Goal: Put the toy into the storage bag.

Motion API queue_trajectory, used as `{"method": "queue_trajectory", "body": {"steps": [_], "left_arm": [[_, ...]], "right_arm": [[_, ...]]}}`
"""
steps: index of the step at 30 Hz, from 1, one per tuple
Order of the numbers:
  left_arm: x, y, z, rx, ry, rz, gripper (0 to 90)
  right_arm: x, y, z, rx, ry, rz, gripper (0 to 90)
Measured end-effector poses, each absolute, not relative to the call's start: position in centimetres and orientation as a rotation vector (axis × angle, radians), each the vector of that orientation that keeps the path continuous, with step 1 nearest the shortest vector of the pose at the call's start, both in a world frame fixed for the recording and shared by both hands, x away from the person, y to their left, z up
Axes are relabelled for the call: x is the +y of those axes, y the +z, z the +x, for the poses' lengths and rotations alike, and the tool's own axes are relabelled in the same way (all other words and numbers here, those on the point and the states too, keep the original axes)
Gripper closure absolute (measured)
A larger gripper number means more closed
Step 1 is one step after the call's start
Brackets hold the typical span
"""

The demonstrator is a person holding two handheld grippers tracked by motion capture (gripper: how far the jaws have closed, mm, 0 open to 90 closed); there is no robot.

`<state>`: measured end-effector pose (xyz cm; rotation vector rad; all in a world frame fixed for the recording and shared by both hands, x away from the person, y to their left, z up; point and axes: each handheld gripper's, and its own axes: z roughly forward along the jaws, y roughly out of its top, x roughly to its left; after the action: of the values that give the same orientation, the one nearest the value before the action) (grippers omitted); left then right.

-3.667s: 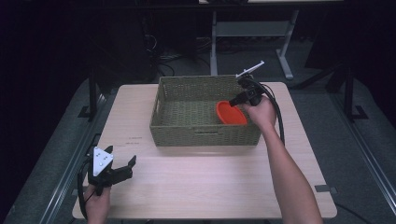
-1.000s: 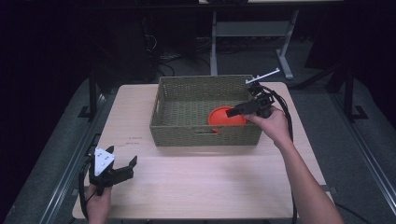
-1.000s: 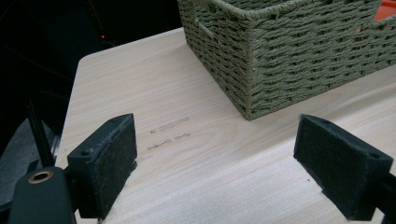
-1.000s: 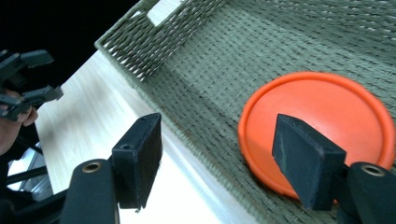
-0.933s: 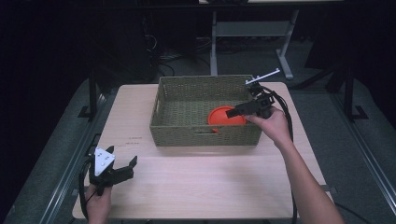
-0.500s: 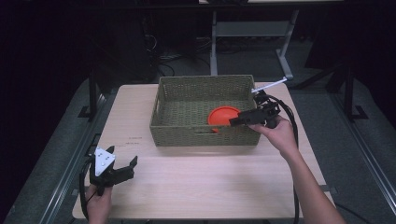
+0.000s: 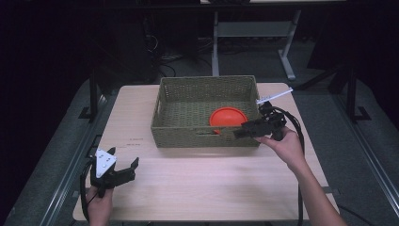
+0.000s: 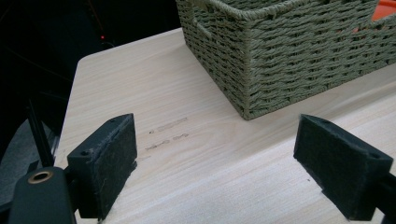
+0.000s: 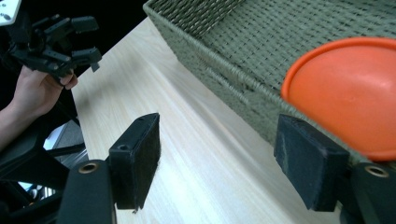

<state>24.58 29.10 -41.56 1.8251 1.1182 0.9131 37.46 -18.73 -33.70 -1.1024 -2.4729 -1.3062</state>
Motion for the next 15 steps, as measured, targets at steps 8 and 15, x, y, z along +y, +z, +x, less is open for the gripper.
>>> {"method": "queue_trajectory", "body": {"steps": [8,15], "left_arm": [[29.1,-41.6,24.5,1.120,0.913,1.822,12.8],[29.1,-41.6,24.6,1.115,0.914,1.826,12.8]], "right_arm": [[-18.9,-34.6,36.5,-2.481,-1.298,-1.085,30.6],[-19.4,-35.8,36.0,-2.461,-1.297,-1.086,30.1]]}}
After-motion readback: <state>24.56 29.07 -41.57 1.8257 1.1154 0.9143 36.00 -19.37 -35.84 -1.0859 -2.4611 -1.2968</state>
